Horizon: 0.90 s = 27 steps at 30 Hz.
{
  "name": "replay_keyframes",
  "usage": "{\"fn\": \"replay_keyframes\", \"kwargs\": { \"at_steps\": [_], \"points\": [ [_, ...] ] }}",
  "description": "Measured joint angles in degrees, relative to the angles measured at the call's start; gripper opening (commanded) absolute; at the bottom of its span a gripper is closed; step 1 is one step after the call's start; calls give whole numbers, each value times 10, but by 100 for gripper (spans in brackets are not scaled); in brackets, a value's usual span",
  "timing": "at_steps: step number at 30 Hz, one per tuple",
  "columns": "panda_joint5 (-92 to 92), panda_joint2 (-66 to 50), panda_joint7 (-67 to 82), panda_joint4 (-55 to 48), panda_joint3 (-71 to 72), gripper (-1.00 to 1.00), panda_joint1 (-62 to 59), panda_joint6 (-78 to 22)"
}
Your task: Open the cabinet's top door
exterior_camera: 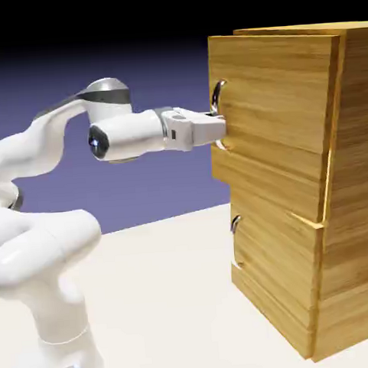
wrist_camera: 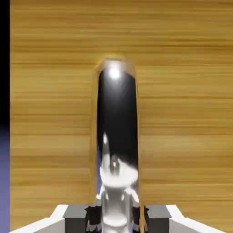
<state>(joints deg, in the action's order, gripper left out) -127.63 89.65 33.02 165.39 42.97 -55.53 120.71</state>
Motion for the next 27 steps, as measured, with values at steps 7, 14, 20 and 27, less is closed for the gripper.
{"fn": "replay_keyframes", "kwargs": {
  "at_steps": [7, 14, 20, 27],
  "points": [
    [109, -23, 59, 50, -145, -100, 5, -138],
    [239, -89, 123, 54, -291, -100, -18, -268],
    [370, -198, 194, 18, -413, -100, -34, -384],
    [499, -344, 272, -59, -515, -100, -23, -496]
  ]
}}
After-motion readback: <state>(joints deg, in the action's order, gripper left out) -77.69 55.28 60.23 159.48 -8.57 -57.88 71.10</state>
